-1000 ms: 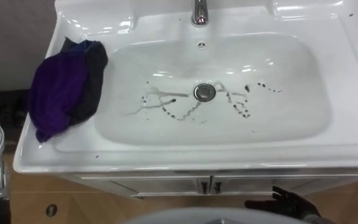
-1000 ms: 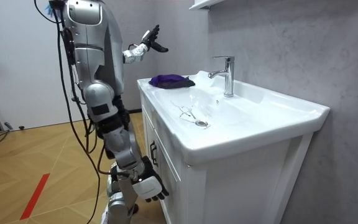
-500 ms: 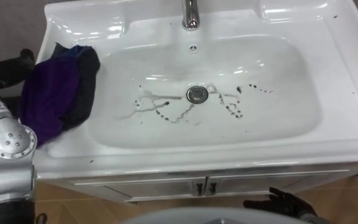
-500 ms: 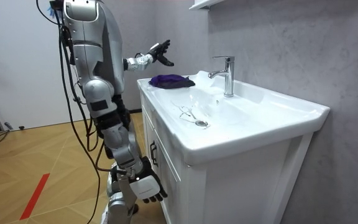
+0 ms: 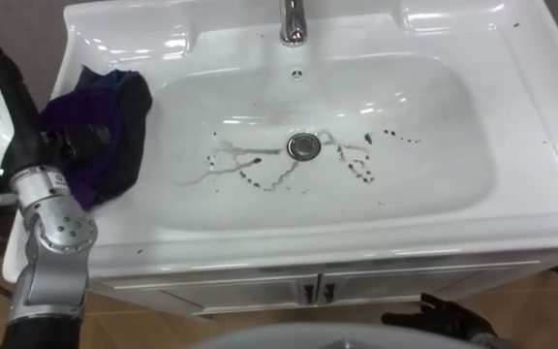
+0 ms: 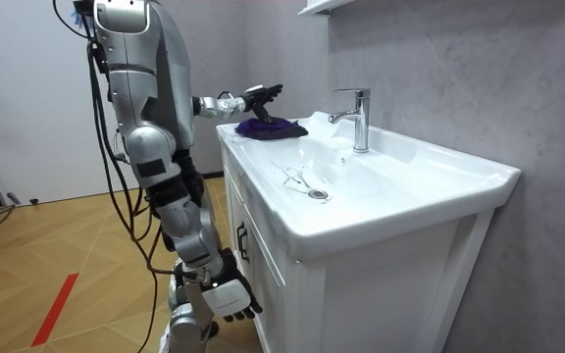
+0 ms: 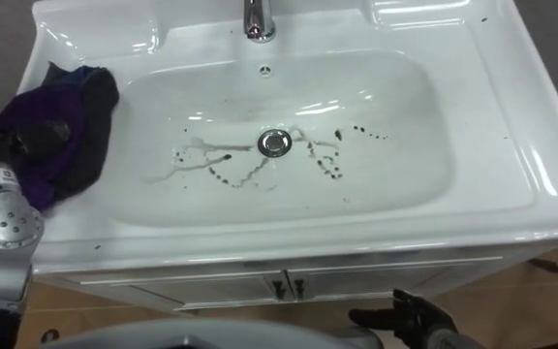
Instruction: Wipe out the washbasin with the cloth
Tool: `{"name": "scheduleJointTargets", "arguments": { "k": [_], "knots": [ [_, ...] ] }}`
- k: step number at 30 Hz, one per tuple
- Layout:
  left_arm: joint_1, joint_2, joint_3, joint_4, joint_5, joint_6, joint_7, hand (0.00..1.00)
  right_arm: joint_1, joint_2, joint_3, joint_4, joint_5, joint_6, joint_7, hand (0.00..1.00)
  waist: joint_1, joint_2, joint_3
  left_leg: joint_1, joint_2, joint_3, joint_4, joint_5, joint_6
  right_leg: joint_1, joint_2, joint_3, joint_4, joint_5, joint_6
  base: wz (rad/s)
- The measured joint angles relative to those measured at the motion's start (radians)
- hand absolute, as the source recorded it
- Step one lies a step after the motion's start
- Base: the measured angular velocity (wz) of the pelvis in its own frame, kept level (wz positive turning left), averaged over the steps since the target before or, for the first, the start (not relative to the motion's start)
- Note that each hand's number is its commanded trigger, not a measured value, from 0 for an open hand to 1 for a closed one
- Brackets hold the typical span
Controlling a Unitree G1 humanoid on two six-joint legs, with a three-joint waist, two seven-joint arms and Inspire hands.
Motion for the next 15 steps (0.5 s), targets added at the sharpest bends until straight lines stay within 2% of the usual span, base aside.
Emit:
{"name": "scheduleJointTargets", "arguments": {
  "k": [3, 4, 9, 15],
  "knots": [
    [0.000, 0.000, -0.012, 0.000, 0.000, 0.004, -0.016, 0.00, -0.008, -0.002, 0.003, 0.003, 0.000, 0.012, 0.010, 0.00, 0.000, -0.004, 0.0017, 0.000, 0.000, 0.000, -0.001, 0.000, 0.000, 0.000, 0.001, 0.003, 0.000, 0.001, 0.000, 0.00],
    [0.000, -0.001, -0.014, 0.000, 0.000, 0.007, -0.021, 0.00, -0.009, -0.002, 0.004, 0.006, 0.001, 0.012, 0.010, 0.00, 0.000, -0.008, 0.0045, 0.000, 0.000, 0.000, -0.002, 0.000, 0.000, 0.000, 0.001, 0.003, 0.000, 0.001, 0.000, 0.00],
    [0.000, -0.003, -0.032, 0.001, 0.000, 0.015, -0.027, 0.00, -0.010, -0.003, 0.005, 0.009, 0.008, 0.012, 0.010, 0.00, 0.000, -0.010, 0.0054, -0.002, 0.000, 0.000, -0.001, 0.000, 0.000, -0.003, 0.001, 0.004, -0.002, 0.002, 0.000, 0.00],
    [0.000, -0.022, -0.034, 0.025, 0.000, 0.018, -0.052, 0.00, -0.010, -0.004, 0.024, 0.009, 0.031, 0.012, 0.010, 0.00, 0.000, -0.010, 0.0053, -0.001, 0.000, 0.001, 0.006, 0.000, 0.000, 0.000, 0.002, 0.007, -0.002, 0.002, 0.000, 0.00]
  ]
}}
